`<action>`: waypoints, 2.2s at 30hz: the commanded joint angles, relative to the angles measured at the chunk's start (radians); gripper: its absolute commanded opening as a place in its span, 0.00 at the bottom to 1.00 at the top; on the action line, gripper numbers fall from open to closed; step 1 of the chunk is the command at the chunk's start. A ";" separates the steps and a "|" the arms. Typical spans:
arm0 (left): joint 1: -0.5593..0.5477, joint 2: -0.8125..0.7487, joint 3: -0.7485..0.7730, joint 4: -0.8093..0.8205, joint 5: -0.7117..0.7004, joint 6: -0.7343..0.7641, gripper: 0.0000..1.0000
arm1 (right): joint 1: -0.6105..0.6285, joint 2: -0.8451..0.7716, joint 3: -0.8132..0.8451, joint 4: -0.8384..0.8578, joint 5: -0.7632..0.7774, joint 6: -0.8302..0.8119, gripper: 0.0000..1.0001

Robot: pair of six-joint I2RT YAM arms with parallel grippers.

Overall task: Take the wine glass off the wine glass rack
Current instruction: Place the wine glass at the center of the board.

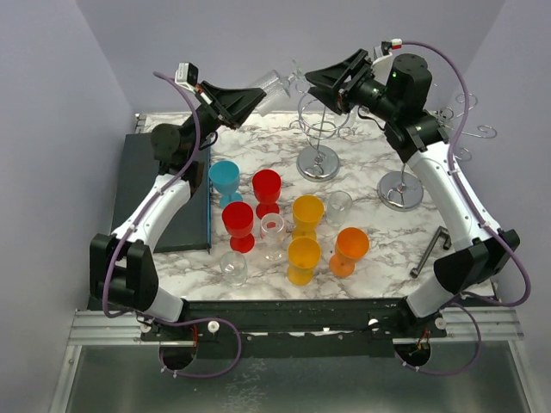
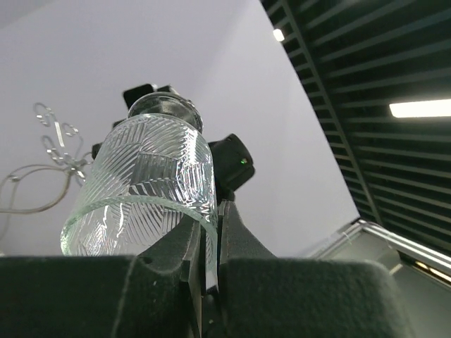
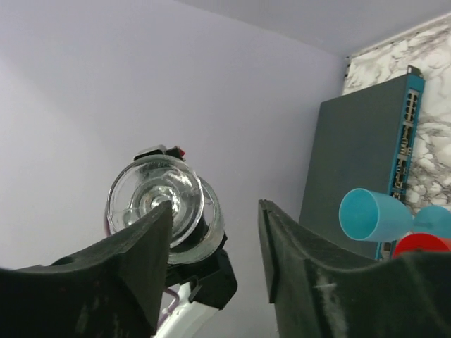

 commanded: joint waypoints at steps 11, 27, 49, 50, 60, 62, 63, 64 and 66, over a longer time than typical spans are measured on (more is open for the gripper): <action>0.048 -0.015 0.552 -1.381 -0.246 0.930 0.00 | 0.006 -0.144 0.002 -0.260 0.255 -0.290 0.76; 0.060 0.383 1.106 -1.963 -0.506 1.365 0.00 | 0.007 -0.157 0.013 -0.414 0.283 -0.502 0.89; 0.040 0.775 1.267 -2.139 -0.541 1.476 0.00 | 0.006 -0.102 0.010 -0.504 0.342 -0.562 1.00; 0.038 0.786 1.267 -2.140 -0.544 1.478 0.00 | 0.007 -0.098 0.011 -0.507 0.344 -0.564 1.00; 0.034 0.869 1.289 -2.173 -0.585 1.503 0.00 | 0.007 -0.070 0.042 -0.529 0.361 -0.573 1.00; 0.033 0.884 1.300 -2.185 -0.596 1.510 0.00 | 0.007 -0.063 0.048 -0.533 0.359 -0.574 1.00; 0.033 0.890 1.301 -2.188 -0.596 1.511 0.00 | 0.007 -0.059 0.049 -0.535 0.358 -0.572 1.00; 0.030 0.893 1.301 -2.190 -0.597 1.512 0.00 | 0.007 -0.056 0.051 -0.535 0.359 -0.572 1.00; 0.031 0.899 1.302 -2.191 -0.601 1.515 0.00 | 0.008 -0.051 0.053 -0.535 0.360 -0.571 1.00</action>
